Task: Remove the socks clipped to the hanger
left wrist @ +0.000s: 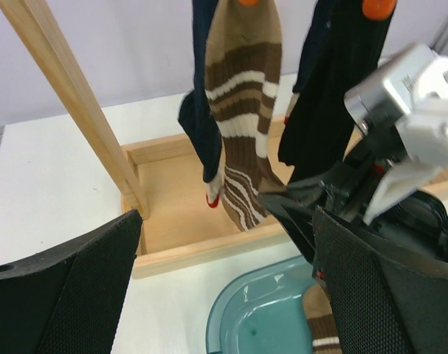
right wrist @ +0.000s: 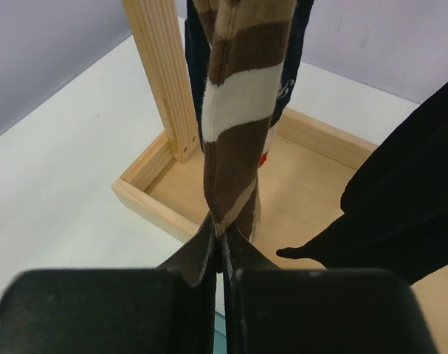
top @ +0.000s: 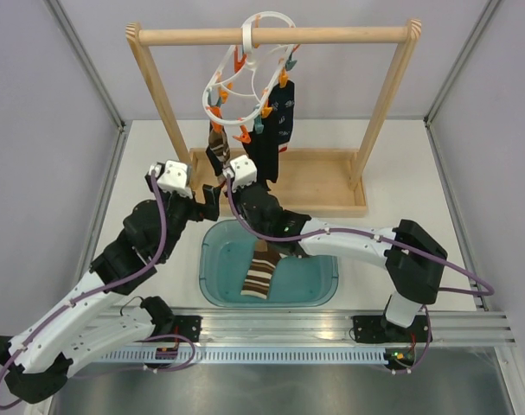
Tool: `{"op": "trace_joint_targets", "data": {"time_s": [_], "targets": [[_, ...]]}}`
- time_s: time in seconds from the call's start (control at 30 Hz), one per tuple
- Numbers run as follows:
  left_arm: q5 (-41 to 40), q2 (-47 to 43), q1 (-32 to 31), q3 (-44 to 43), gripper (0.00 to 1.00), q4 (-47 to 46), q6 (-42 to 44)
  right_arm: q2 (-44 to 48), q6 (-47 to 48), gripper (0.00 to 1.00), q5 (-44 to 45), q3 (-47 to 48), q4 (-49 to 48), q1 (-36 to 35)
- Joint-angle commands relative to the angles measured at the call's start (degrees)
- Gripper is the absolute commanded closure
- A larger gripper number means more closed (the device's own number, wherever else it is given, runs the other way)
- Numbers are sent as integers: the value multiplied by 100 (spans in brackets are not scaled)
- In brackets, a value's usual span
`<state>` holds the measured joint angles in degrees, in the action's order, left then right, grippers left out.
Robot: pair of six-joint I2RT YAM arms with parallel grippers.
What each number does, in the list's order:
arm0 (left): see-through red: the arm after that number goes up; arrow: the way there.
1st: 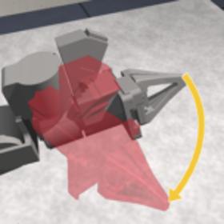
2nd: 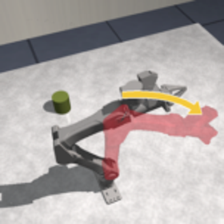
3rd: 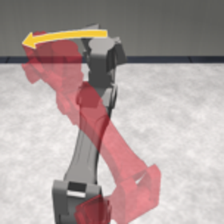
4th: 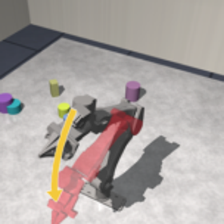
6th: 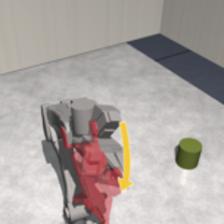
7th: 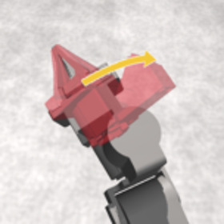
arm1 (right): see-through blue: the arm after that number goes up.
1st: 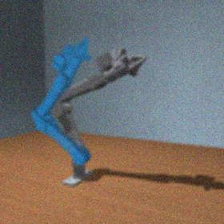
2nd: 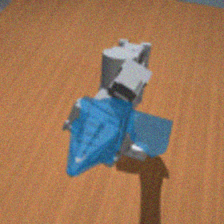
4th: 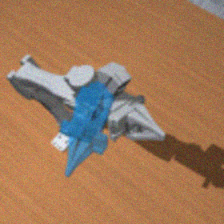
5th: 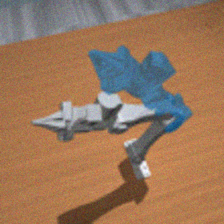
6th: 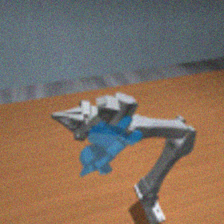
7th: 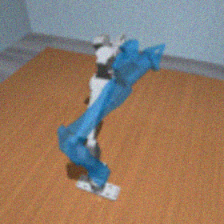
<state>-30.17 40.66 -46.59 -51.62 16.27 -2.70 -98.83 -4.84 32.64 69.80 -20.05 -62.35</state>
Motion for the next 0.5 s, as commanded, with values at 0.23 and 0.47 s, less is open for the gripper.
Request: {"op": "trace_joint_targets", "data": {"time_s": [0.23, 0.47], "targets": [[-946, 1127, 62, -1595, 0, -651, 260, 443, 123, 99, -294, 174, -95, -251], [-1122, 1716, 307, -2291, 0, -1029, 665, 478, 177, 99, -250, 218, -139, -489]]}}
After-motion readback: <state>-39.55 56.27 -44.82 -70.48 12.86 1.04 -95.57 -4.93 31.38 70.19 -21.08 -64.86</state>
